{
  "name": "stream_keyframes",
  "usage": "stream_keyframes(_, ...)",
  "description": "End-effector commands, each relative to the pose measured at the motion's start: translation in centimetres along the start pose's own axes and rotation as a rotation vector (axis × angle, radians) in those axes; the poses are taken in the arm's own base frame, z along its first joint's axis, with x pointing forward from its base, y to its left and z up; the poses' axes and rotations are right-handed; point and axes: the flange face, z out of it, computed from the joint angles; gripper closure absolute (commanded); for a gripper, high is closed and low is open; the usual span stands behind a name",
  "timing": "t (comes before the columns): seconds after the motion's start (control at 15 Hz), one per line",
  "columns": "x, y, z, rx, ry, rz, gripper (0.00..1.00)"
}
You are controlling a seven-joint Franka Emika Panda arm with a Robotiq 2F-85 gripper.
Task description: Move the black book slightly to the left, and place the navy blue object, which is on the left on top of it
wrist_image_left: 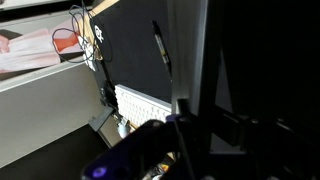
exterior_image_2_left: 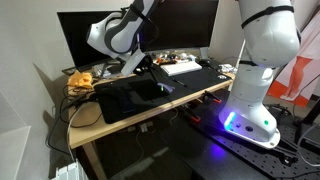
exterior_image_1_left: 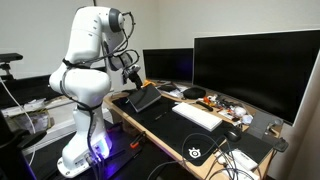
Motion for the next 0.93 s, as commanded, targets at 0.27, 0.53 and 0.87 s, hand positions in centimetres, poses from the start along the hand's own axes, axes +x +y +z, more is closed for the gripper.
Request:
stream_keyframes(0.27,1.3,-3.1,-0.1,-0.044,0.036,-0.037,0.94)
stream_keyframes(0.53,2.0,-4.6,0.3,-0.036,0.059,-0.072,0.94)
stream_keyframes(0.87,1.5,-6.8,0.6,-0.043,0.077,-0.161,0.94)
